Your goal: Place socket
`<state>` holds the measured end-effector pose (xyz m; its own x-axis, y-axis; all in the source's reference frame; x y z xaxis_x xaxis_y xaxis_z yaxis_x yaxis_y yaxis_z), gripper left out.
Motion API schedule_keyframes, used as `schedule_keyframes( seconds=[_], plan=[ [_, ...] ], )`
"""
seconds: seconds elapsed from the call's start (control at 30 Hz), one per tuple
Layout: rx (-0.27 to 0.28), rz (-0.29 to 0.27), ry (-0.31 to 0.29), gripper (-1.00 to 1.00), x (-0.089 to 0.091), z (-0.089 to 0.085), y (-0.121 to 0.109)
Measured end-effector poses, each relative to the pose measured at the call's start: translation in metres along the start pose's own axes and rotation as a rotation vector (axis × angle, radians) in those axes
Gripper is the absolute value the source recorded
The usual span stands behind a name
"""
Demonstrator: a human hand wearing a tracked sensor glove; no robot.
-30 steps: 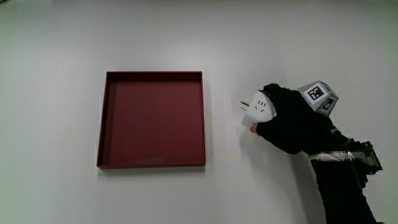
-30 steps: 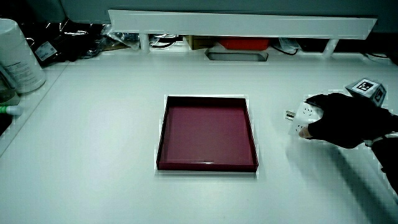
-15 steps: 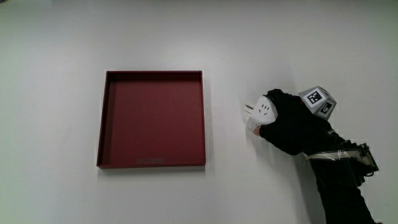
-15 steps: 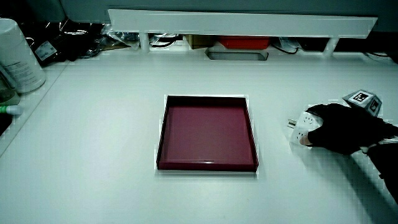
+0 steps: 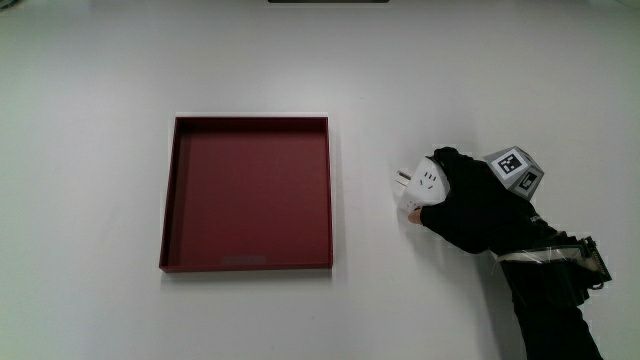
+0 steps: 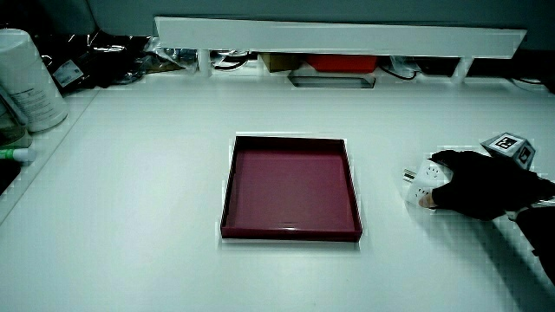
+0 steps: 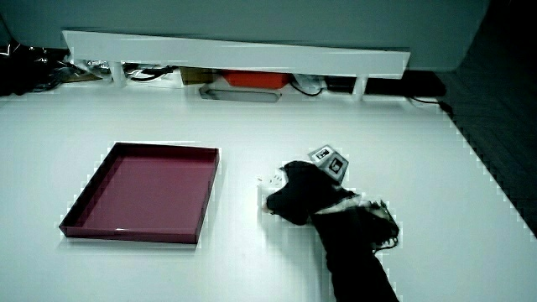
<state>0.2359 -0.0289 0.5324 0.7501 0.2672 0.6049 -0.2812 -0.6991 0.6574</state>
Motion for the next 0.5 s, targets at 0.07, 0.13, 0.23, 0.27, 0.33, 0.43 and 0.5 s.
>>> schedule_keyframes(
  seconds=[0.07, 0.13, 0.23, 0.27, 0.33, 0.43, 0.5],
  plan=[
    [-0.003, 0.004, 0.004, -0.57, -0.004, 0.001, -0.004],
    [-0.004, 0.009, 0.01, -0.64, -0.001, 0.0, -0.004],
    [0.032, 0.026, -0.016, -0.75, -0.003, 0.003, -0.012],
    [-0.033, 0.008, 0.009, -0.79, -0.008, 0.004, -0.017],
    [-0.016, 0.016, -0.058, -0.86, -0.017, 0.007, -0.029],
    [-0.01, 0.062, -0.193, -0.96, -0.031, 0.008, -0.044],
    [-0.041, 0.027, -0.231, -1.0, -0.046, 0.01, -0.059]
  ],
)
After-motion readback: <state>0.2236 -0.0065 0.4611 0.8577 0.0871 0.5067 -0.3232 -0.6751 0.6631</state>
